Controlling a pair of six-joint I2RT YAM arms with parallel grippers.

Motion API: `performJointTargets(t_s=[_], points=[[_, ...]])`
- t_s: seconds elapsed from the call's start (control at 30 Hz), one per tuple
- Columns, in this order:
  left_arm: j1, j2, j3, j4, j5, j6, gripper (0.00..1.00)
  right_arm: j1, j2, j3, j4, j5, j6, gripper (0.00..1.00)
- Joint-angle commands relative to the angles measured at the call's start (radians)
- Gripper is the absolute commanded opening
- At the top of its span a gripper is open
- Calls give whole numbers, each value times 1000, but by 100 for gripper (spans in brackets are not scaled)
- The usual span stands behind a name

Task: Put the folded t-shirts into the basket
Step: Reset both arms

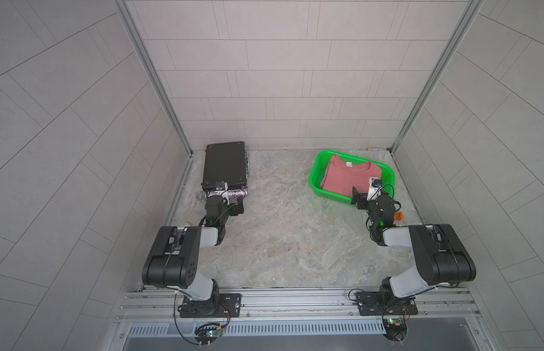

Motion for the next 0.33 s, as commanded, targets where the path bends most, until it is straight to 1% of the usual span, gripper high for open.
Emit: performJointTargets(t_s=[0.0, 0.3], points=[[2, -8, 13, -8, 8, 2, 100, 0, 3, -9, -84, 28, -11, 100], [0, -9, 15, -13, 7, 2, 100, 0, 3, -7, -84, 27, -12, 100]])
